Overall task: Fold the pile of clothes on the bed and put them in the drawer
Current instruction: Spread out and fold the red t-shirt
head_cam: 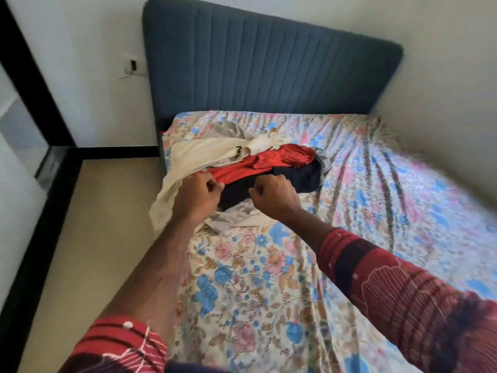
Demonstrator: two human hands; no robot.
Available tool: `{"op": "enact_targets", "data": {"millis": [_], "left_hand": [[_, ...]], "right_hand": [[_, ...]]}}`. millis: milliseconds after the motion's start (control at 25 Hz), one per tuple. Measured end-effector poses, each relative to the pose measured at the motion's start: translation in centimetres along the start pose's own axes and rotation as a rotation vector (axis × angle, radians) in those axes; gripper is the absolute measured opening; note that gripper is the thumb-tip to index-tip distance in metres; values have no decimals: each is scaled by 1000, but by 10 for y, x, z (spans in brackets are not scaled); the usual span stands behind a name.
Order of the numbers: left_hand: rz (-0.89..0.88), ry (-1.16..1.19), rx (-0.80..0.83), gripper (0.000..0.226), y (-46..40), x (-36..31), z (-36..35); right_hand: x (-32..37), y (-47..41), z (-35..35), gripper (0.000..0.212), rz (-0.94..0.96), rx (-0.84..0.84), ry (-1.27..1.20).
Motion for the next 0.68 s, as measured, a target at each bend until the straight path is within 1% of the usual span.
{"op": "enact_targets", "data": {"millis": [120,240,280,360,400,440,480,520,560,600,640,680], "left_hand": [[-49,40,-17,27,-24,-30,-65],[-40,109,-11,26,-36,-36,-142],[-37,120,-5,27,-36,-35,-163],[1,105,-3,28,-32,-24,-189],[30,79,-11,29,-32,-16,-199],[61,55,-10,29,-34,-9,-209],[87,39,1,29,-36,-5,-217],[104,33,22,29,-39,-5,-224],[106,38,40,28,-41,-9,-228],[108,51,54,27,-45,-14,-233],[114,67,70,26,-48,-20,-236],[122,79,82,26,-52,-27,-240]], "right_hand": [[-99,-47,-14,33,-91,-14,46],[-184,-96,-61,29,-120,6,65],[-202,-115,-77,26,-127,0,29],[-224,-150,-97,18,-207,-78,-59],[-239,-168,-106,18,-280,-122,-103],[-260,-187,-114,26,-375,-155,-161],[-282,-204,-121,40,-474,-133,-220],[-302,-216,-131,52,-545,-61,-275],[-317,-224,-143,59,-576,43,-319],[-330,-233,-157,58,-552,141,-332],[-337,-238,-165,53,-500,212,-322],[-345,-246,-174,49,-453,239,-281]]}}
Point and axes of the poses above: each hand's wrist, its own y-axis away from the middle knuckle, its own z-axis out of the back of the hand, x = y × z, the point moved 2 cm from there along -y, towards the middle knuckle, and after that the axes turned 11 degrees about -x, right-handed, at the moved point
